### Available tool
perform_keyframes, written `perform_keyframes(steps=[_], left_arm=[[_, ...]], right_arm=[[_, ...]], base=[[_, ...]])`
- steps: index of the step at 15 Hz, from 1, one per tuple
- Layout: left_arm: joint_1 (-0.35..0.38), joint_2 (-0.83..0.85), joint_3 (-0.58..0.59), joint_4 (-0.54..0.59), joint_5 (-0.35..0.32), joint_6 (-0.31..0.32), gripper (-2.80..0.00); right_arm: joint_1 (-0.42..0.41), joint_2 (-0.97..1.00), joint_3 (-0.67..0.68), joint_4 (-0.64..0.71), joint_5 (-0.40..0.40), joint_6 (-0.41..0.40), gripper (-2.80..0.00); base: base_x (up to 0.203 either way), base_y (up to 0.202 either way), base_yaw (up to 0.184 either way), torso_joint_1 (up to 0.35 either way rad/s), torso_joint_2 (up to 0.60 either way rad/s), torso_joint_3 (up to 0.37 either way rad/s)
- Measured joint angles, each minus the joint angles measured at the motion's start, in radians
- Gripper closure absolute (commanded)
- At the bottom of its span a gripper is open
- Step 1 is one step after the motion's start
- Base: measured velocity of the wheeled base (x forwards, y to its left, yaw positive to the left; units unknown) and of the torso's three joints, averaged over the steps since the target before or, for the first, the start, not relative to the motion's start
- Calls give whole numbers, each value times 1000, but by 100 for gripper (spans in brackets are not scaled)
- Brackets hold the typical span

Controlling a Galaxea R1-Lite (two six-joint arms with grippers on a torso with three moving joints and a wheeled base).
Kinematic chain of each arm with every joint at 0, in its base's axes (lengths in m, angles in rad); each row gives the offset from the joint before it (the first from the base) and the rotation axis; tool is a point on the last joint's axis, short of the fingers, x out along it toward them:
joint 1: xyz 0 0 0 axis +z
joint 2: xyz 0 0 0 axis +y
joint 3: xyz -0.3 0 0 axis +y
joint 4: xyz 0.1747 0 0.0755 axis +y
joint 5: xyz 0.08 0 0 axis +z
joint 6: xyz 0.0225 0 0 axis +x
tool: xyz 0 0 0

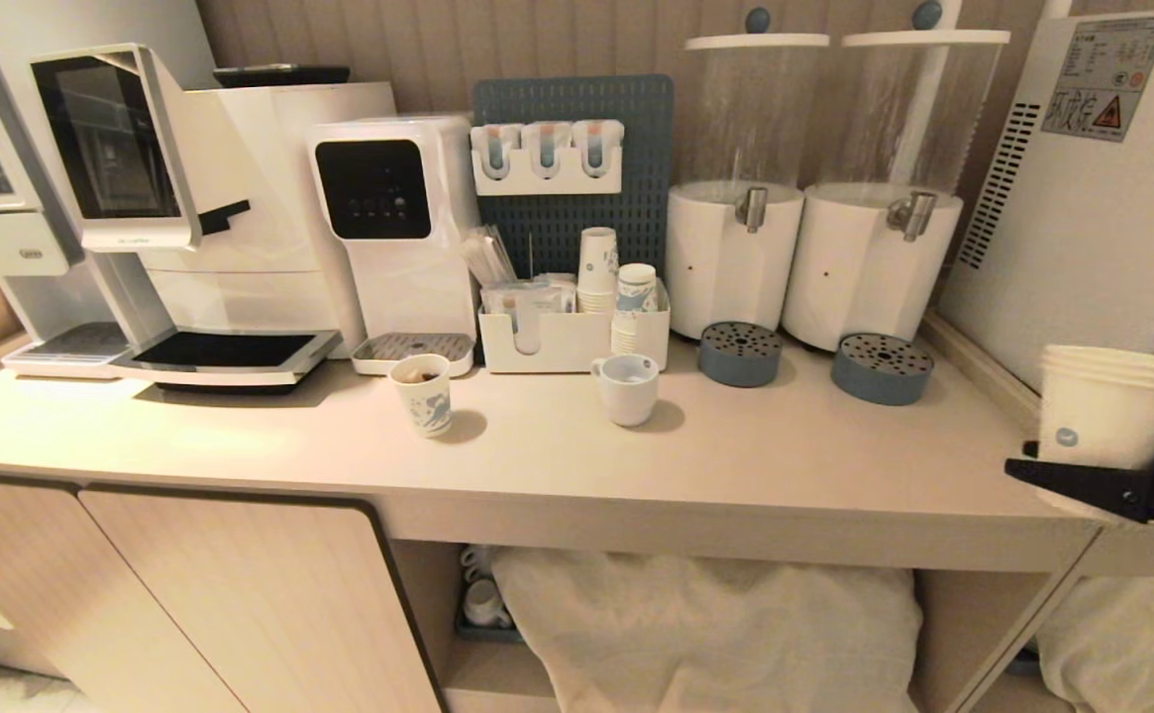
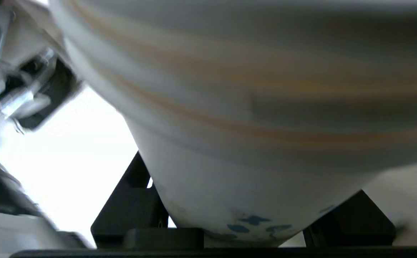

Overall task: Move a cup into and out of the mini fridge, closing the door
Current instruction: Place the paper cup on the table

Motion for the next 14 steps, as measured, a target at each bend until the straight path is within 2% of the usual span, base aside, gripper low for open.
perform_keyframes(steps=[1, 3, 5, 8, 11, 14], left_arm=[[0, 0, 0, 0, 0, 0, 0], [1, 0, 0, 0, 0, 0, 0], [1, 0, 0, 0, 0, -1, 0], [1, 0, 0, 0, 0, -6, 0], [0, 0, 0, 0, 0, -6, 0], [1, 0, 0, 0, 0, -4, 0]], right_arm=[[15, 87, 14, -106, -17, -22, 0], [66, 258, 24, -325, -109, -16, 0], [126, 444, 8, -576, -254, 2, 0], [207, 666, -95, -862, -493, 21, 0], [253, 788, -194, -895, -641, 39, 0], [263, 853, -196, -921, -663, 45, 0]], base=[[0, 0, 0, 0, 0, 0], [0, 0, 0, 0, 0, 0], [0, 0, 0, 0, 0, 0], [0, 0, 0, 0, 0, 0], [0, 0, 0, 0, 0, 0], [0, 0, 0, 0, 0, 0]])
